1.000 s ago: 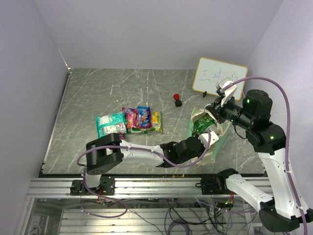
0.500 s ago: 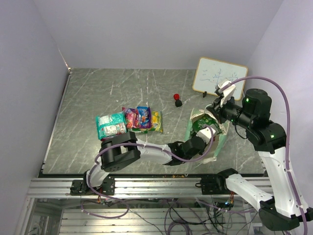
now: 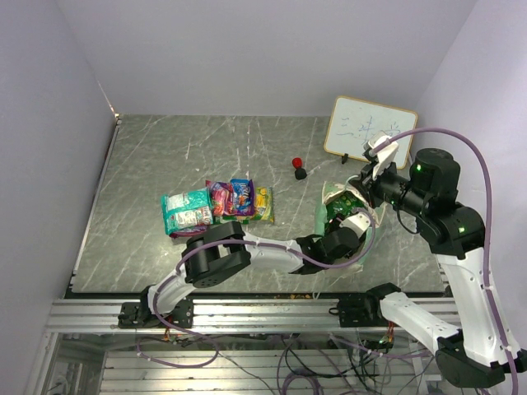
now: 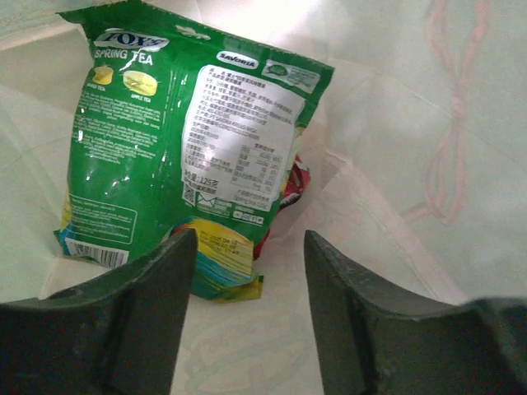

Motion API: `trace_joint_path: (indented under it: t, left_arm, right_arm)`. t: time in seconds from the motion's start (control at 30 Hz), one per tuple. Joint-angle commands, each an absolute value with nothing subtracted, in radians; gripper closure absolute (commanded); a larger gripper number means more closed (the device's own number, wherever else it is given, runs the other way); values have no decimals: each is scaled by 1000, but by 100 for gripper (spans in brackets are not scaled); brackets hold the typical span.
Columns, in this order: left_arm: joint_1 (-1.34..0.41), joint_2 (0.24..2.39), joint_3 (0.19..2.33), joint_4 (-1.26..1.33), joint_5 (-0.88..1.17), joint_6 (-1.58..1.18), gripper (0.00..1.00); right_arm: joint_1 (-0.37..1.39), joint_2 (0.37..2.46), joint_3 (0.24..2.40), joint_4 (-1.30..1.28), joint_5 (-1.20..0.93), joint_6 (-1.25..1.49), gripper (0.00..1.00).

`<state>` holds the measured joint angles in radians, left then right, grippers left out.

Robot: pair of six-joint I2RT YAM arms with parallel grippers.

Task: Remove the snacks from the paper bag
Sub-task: Pick up the snack from the paper bag.

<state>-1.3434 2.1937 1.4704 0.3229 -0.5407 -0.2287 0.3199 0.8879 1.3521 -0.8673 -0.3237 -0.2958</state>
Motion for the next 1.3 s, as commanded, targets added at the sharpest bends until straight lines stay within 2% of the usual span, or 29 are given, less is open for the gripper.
trace_joint_path:
  t: [0.0,0.13,0.23,0.37,0.47,0.5,0.53,0.6,0.73,0.93,1.0,1.27]
  left_arm:
    - [-1338,2238,1528,252,-624,-199,31]
    - [-1328,2243,1529,241,-657,-184,27]
    - [-1315,2288,1583,177,-682,-184,16]
    - [-1304,2336,1649,118,-690,-159,16]
    - [-1289,2349,1681,98,-664,-144,25]
    - [-1283,2347,1682,103,-645,-137,31]
    - [-1278,2343,1679,107,-632,-132,39]
    - [-1268,2335,1684,90,-621,-131,62]
    - [-1264,2269,1667,82,-585,-117,80]
    - [-1264,2117,1599,62,-479,-145,87]
    - [-1265,2068,1577,42,-446,-158,93]
    - [-1266,1903,1525,-55,-306,-177,93]
  right_arm:
    - [316,874,1386,-867,-327,-295,100]
    - [315,873,1390,-866,-330,-293,100]
    - [316,873,1389,-863,-334,-289,100]
    - [316,873,1392,-866,-338,-288,100]
    - [317,876,1404,-874,-335,-295,100]
    - [317,878,1410,-876,-334,-298,100]
    - [316,878,1413,-879,-333,-302,100]
    - [317,879,1417,-881,-328,-308,100]
    - [316,873,1405,-874,-319,-320,100]
    - [317,861,1371,-817,-286,-327,100]
    - [316,856,1361,-798,-260,-327,100]
    - [316,841,1320,-724,-128,-313,100]
